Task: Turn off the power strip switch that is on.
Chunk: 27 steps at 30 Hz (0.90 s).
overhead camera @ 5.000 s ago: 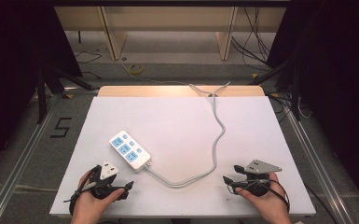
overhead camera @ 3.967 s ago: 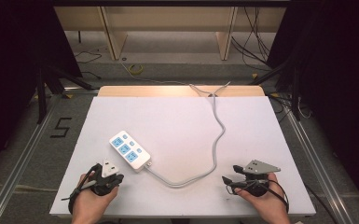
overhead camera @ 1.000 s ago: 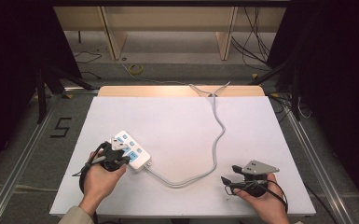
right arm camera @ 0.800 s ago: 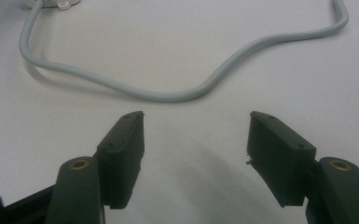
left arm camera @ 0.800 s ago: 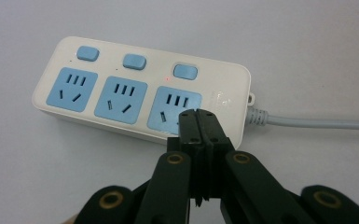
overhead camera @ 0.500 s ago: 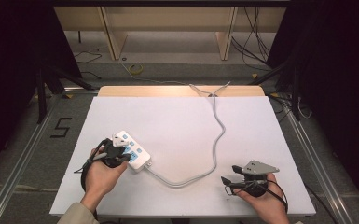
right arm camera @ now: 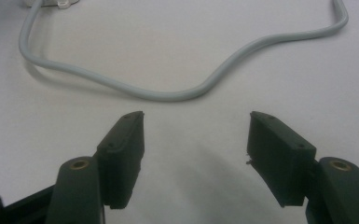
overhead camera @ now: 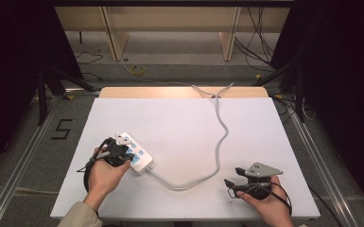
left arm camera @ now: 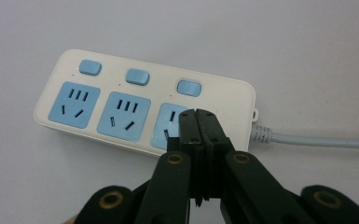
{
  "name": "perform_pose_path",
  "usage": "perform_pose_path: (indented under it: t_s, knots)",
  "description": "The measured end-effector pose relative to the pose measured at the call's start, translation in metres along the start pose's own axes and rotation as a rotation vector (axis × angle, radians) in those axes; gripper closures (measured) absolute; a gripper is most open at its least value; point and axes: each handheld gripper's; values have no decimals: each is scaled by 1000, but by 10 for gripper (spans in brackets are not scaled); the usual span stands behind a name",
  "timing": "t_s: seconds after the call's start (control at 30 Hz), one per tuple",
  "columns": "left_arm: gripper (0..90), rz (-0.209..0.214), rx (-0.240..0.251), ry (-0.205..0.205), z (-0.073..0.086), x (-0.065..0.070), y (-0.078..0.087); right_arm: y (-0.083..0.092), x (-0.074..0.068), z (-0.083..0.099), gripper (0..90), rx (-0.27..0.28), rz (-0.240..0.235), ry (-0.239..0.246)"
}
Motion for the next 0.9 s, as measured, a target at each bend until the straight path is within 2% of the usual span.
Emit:
perform_pose_path:
  t_s: [0.9]
  knots:
    - [895, 3, -11, 8, -12, -2, -9, 0, 0, 0, 375, 2, 2, -1]
Point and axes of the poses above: each handheld gripper's, and its own axes: y roughly backward along the jaws, z roughly out of its underside, x roughly to its right, and after that the axes turned 3 degrees about -z, right-handed
